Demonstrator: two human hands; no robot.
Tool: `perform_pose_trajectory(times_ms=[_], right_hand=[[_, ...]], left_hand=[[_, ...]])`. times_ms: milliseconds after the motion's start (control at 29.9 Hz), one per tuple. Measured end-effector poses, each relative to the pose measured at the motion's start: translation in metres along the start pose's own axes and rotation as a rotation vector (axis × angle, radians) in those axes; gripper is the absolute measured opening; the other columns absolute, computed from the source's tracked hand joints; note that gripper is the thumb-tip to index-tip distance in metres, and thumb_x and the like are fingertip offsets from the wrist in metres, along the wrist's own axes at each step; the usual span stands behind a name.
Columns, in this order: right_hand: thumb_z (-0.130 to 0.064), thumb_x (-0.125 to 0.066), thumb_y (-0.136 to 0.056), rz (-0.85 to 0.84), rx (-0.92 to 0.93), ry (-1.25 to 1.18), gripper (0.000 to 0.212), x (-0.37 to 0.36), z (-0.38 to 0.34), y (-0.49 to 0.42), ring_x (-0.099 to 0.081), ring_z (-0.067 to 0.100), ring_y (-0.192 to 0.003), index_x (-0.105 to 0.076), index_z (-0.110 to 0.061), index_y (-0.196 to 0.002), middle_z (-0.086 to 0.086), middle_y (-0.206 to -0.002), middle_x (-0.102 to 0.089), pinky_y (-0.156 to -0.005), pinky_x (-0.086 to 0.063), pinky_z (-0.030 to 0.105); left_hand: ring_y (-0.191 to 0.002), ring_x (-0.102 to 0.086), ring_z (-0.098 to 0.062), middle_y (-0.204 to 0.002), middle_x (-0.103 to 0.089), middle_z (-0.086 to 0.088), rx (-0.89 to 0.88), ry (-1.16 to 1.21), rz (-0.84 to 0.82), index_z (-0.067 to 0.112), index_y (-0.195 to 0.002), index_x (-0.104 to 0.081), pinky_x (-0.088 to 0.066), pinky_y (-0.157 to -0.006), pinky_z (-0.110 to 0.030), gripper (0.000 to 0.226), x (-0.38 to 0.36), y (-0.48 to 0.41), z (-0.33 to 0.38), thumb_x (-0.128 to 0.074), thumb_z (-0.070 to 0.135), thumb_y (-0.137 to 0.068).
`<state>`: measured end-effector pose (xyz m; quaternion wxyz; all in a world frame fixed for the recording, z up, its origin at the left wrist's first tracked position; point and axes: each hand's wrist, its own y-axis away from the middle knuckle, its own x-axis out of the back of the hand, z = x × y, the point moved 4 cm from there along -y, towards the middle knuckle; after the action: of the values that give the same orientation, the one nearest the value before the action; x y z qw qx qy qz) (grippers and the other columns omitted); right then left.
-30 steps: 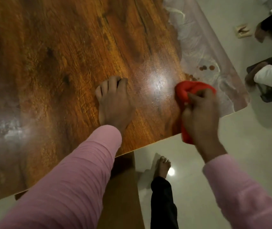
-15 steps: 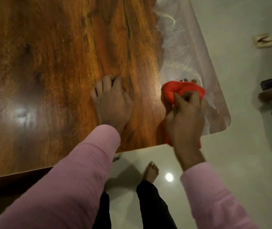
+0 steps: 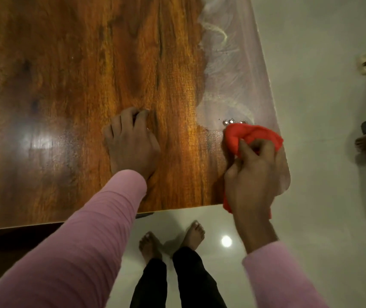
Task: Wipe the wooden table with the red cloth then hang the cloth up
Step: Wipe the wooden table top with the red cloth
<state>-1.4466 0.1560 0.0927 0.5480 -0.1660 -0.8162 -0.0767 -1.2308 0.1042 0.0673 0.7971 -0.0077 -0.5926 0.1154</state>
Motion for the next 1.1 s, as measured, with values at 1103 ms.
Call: perform_pose_trajectory(times_ms=[1103], right_hand=[[-0.013,-0.056,-0.079,-0.138,0.327,-0.010,0.040,-0.031,-0.076,-0.014,-0.050,0.027,-0.098,-0.067,-0.012,-0.117,0.008,-0.110,-0.057,-0.076,-0.044,0.031]], left_hand=[[-0.111,-0.047,-0.035,-0.124,-0.054,-0.012,0.037,-0.017,-0.044,0.013,-0.124,-0.058,-0.037,-0.092,-0.050,0.045,0.000,-0.003,0.002,-0.044,0.020,-0.082]])
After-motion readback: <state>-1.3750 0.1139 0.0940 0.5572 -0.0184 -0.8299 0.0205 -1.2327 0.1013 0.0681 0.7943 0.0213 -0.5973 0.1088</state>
